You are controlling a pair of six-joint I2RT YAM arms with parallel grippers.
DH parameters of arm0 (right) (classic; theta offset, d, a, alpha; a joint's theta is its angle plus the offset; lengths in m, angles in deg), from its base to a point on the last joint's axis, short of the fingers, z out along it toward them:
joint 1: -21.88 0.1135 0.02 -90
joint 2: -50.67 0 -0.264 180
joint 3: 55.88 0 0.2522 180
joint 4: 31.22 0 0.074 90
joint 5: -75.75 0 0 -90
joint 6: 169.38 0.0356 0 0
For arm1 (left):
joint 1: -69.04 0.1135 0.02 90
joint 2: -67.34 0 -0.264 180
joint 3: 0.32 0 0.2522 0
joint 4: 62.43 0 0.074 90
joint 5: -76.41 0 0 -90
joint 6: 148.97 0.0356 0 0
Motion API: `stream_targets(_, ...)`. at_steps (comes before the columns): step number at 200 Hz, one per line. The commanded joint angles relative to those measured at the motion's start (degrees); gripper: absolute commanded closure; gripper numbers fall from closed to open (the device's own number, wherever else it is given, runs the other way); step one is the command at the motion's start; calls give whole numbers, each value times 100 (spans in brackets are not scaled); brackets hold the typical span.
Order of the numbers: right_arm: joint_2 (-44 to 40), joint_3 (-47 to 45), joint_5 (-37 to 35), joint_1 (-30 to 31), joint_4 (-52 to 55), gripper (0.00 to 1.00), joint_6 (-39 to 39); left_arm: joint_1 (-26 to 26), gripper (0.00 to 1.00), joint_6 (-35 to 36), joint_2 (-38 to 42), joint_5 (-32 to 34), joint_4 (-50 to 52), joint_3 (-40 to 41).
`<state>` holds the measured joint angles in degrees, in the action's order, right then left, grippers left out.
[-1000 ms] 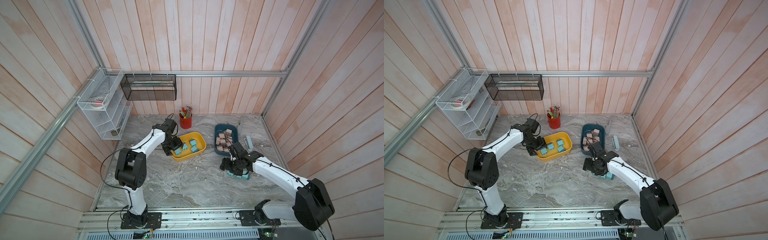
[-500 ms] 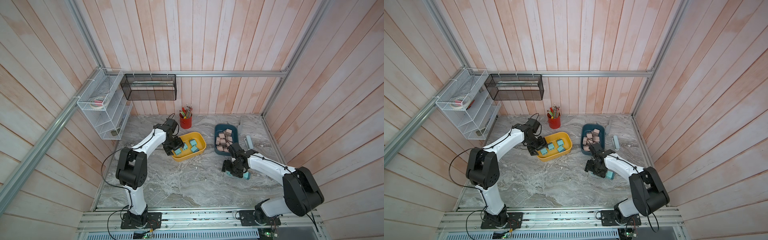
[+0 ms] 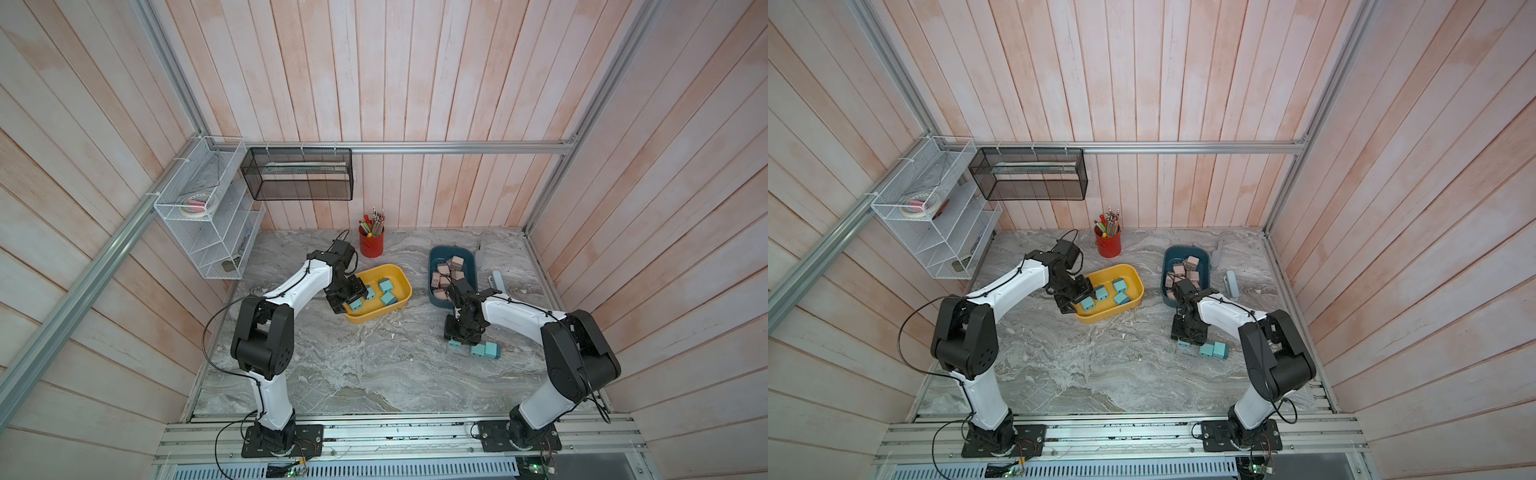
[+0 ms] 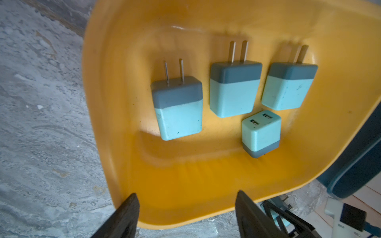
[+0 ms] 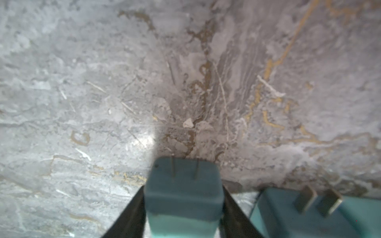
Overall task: Place the plugs by color into the storage box
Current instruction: Pick up the plug from the center of the board, then place the plug in the storage box.
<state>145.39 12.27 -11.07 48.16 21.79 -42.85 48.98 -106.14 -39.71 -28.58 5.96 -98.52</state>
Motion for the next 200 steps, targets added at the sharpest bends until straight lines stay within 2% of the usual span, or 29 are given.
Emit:
stream_targets(1,159,154,-274,173,286,61,-293,75,24,-43,205,-29,3,77)
stream_targets(34,106,756,-340,621,669,65,-341,197,24,-71,264,26,25,-8)
stream_targets(63,382,2091,-500,1145,1270,66,-413,278,24,-46,275,93,83,-140)
stream_targets(90,873,3316,-415,1292,1482,66,-611,318,24,-46,318,131,124,-169)
stream_targets(111,1468,4232,-352,1292,1476,66,-944,335,24,-63,373,153,127,-124)
stream_targets(173,3847,7749,96,1392,2131,65,-1871,440,24,-90,544,240,165,65)
stream_targets(186,4177,8214,161,1455,2288,65,-1968,525,24,-94,614,323,231,115)
stream_targets(200,4324,8307,231,1555,2292,65,-2048,670,24,-105,738,361,224,214)
